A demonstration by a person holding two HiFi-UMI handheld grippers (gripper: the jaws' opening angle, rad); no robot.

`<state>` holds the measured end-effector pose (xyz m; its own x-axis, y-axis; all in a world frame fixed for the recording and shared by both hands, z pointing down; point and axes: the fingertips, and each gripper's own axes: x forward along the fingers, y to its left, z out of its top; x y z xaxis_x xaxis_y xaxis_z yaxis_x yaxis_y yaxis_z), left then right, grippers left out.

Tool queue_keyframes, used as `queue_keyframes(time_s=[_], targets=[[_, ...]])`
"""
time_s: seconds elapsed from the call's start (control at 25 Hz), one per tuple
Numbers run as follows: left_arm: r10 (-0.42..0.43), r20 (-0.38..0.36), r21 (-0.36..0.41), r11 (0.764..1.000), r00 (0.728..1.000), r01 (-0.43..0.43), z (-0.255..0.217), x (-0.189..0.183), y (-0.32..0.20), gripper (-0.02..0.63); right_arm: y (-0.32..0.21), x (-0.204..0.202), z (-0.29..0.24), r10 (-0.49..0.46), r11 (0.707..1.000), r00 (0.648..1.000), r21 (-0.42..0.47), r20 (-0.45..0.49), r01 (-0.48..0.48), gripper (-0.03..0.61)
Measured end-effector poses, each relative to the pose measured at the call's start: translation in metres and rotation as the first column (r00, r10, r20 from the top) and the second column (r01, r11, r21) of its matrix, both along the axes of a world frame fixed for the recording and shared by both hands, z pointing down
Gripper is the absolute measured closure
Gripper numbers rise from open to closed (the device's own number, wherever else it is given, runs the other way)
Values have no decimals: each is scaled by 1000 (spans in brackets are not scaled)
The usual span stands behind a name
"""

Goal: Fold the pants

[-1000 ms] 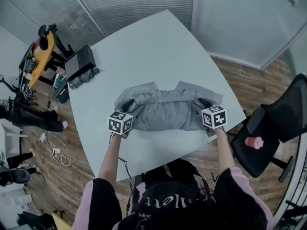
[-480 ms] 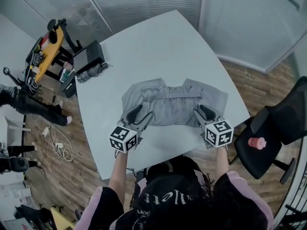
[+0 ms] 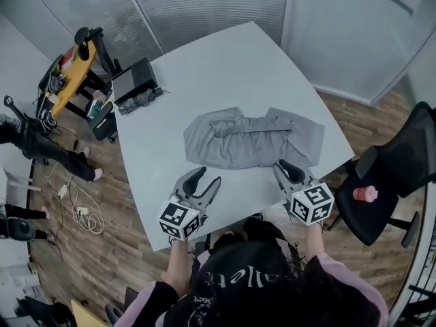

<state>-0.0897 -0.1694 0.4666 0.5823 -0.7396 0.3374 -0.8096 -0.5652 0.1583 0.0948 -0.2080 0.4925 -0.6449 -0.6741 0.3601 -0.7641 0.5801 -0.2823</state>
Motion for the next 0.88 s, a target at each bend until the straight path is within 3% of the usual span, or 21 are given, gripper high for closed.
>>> queue_keyframes(time_s=[0.48, 0.88], targets=[[32, -39, 79, 996, 999, -28, -31, -46, 86, 459, 99, -72, -40, -21, 998, 1000, 63, 24, 19, 525], [115, -22, 95, 989, 993, -113, -35, -57, 150, 523, 169, -107, -66, -14, 994, 1000, 112, 27, 11, 528]])
